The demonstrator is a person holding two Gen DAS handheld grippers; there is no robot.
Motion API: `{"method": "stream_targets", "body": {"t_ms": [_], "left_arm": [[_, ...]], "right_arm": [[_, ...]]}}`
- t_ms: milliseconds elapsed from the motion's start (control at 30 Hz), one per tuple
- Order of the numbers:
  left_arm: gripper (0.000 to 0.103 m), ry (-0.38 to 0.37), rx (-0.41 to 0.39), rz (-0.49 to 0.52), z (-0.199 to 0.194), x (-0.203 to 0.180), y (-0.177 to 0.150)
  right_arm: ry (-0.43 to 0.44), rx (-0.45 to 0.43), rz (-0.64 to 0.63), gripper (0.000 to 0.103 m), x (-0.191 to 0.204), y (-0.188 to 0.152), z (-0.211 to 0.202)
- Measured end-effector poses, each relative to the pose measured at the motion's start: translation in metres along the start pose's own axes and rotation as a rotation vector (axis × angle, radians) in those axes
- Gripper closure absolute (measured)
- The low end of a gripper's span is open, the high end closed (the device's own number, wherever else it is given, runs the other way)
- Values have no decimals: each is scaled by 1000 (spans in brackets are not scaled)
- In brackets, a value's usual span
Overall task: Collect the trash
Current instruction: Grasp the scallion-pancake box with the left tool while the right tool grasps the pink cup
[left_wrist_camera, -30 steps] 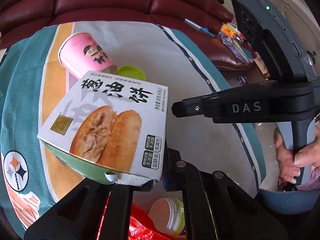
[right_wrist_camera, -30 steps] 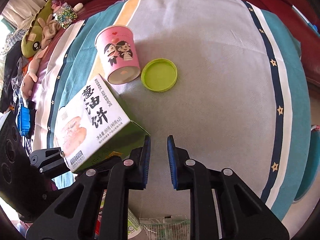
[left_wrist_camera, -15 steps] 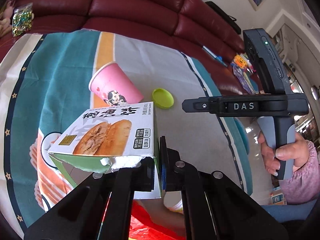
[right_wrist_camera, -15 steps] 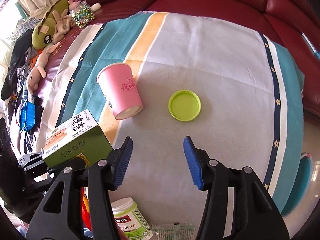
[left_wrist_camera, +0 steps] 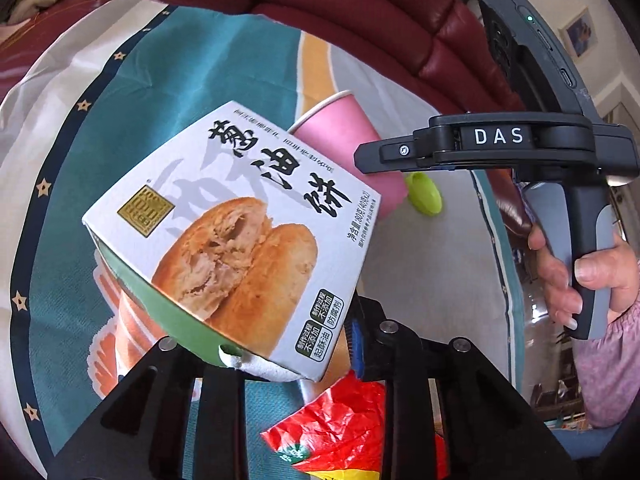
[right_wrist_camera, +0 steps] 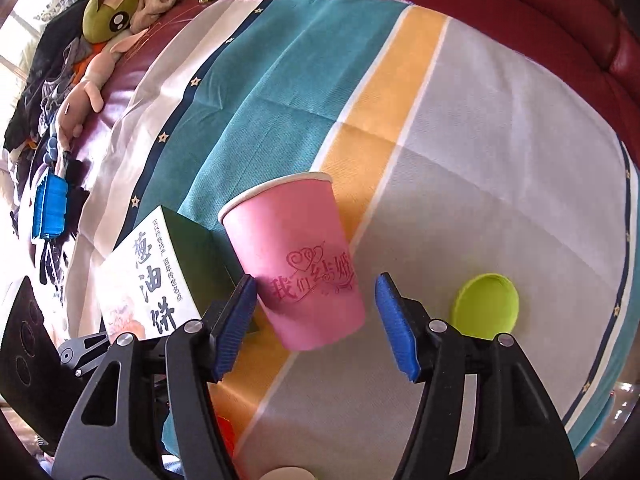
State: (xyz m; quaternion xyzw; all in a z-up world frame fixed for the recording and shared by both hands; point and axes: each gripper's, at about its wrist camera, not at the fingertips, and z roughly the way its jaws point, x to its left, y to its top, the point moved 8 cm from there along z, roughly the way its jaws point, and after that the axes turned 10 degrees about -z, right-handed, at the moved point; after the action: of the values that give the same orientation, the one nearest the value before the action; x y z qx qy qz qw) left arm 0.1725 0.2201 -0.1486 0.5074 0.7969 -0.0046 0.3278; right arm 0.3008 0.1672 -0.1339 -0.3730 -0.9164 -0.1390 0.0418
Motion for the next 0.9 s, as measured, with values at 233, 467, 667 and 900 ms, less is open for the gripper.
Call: {"method": "stream_targets", "body": {"t_ms": [233,467,667,900], "left_arm": [[70,34,3,-16,9,5,7],[90,124,-15,29,15,-3,11],[98,204,-52,120,8,-31,10],[99,164,-78,148,-10,-67,3]], "right_arm": [[43,11,3,42,4,8,20],[27,-20,-4,44,-1,-3,7],[38,-88,61,44,-20,-26,-32],[44,-161,128,44,-42,-70,-76]]}}
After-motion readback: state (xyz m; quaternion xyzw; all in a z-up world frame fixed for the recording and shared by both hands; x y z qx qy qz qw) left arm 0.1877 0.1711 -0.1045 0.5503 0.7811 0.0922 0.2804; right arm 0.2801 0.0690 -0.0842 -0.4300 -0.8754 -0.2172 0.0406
